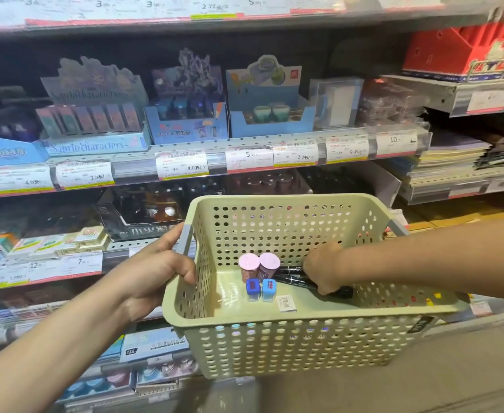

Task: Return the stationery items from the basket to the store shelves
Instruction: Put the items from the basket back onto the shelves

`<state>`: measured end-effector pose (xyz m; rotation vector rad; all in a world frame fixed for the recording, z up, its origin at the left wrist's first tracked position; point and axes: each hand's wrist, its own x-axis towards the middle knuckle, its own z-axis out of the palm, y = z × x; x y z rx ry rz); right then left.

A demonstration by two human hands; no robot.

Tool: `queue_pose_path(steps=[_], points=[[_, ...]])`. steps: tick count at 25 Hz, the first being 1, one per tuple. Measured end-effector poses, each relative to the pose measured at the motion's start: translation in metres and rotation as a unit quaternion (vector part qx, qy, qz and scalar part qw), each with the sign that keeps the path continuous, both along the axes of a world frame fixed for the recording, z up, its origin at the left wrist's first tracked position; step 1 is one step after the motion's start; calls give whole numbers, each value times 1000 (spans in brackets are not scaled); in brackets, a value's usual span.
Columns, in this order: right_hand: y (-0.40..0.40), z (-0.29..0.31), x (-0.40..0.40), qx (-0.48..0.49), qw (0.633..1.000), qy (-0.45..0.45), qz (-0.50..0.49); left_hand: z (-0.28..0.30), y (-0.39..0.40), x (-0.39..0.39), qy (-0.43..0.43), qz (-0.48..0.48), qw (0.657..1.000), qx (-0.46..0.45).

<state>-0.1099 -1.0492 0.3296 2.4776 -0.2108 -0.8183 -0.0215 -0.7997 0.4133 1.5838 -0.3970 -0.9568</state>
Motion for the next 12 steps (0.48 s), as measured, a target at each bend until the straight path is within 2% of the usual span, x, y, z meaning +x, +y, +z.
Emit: queue_pose_path(steps=[5, 12], points=[[-12, 1, 1, 15, 1000, -5, 0, -4, -9, -3, 17, 21, 1000, -6], [-22, 4, 9, 11, 999, 51, 7, -4, -21, -5, 23, 31, 999, -5]])
